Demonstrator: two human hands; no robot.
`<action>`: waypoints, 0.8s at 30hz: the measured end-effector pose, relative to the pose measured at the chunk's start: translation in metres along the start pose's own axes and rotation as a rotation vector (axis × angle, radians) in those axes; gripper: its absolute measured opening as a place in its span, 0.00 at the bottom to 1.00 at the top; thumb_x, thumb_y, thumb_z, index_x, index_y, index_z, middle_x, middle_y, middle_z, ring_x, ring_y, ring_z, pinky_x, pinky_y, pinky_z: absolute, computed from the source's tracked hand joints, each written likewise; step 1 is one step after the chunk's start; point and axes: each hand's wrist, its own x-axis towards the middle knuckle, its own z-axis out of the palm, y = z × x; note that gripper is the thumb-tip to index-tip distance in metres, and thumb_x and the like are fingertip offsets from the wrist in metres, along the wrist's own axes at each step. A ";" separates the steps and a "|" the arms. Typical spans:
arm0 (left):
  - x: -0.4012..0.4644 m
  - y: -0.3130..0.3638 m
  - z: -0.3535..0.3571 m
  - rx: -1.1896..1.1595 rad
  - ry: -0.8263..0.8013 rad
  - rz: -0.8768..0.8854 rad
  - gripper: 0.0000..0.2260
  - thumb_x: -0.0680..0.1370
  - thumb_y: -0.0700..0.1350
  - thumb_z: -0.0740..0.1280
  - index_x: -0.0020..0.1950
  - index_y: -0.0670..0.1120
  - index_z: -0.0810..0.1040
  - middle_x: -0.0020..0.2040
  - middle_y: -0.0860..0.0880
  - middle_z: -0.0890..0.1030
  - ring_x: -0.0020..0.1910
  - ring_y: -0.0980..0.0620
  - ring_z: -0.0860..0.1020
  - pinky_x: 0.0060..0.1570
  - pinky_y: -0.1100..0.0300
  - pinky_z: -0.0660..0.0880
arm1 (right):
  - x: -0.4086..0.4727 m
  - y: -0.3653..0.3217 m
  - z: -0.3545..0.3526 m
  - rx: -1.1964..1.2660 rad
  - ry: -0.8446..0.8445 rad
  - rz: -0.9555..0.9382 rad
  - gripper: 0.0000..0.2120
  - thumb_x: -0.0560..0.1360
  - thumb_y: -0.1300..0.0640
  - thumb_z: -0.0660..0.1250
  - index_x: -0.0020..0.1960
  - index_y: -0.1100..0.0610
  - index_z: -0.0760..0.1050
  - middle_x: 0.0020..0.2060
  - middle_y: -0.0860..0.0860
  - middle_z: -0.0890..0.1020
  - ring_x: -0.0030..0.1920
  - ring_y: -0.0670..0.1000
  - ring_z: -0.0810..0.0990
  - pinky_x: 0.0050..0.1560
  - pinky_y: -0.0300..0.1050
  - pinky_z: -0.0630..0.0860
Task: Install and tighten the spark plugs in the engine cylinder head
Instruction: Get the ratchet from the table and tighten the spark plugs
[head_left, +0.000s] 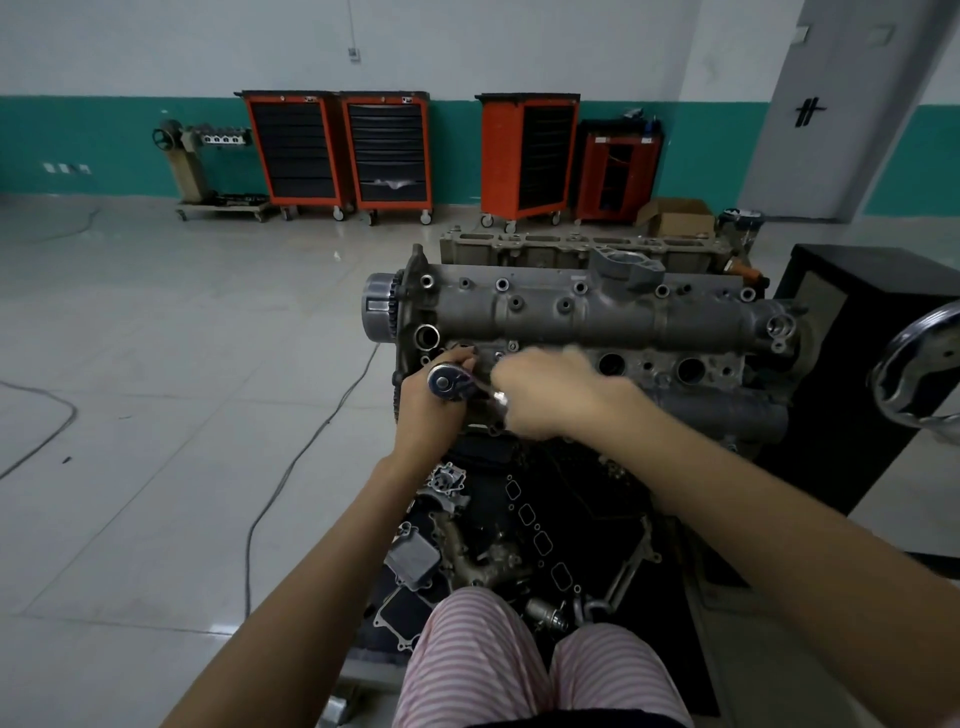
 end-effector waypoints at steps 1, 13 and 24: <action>0.000 0.001 0.001 0.005 0.016 -0.029 0.09 0.74 0.35 0.67 0.50 0.46 0.82 0.41 0.61 0.79 0.40 0.71 0.76 0.41 0.76 0.69 | 0.001 0.001 -0.008 -0.156 0.139 0.013 0.04 0.73 0.61 0.63 0.46 0.54 0.71 0.50 0.52 0.78 0.52 0.55 0.75 0.57 0.52 0.65; -0.001 0.003 -0.005 -0.063 -0.025 -0.095 0.19 0.75 0.37 0.66 0.42 0.64 0.78 0.41 0.64 0.79 0.43 0.65 0.77 0.46 0.65 0.74 | 0.001 0.023 0.008 -0.261 0.416 0.204 0.04 0.73 0.55 0.65 0.42 0.54 0.70 0.45 0.52 0.80 0.50 0.55 0.77 0.46 0.46 0.66; 0.000 -0.003 0.003 -0.124 0.019 -0.085 0.05 0.78 0.44 0.65 0.48 0.53 0.79 0.46 0.55 0.80 0.47 0.62 0.78 0.52 0.62 0.75 | -0.001 0.020 0.072 0.795 -0.451 0.024 0.04 0.75 0.64 0.65 0.42 0.62 0.72 0.29 0.51 0.78 0.26 0.43 0.77 0.31 0.36 0.76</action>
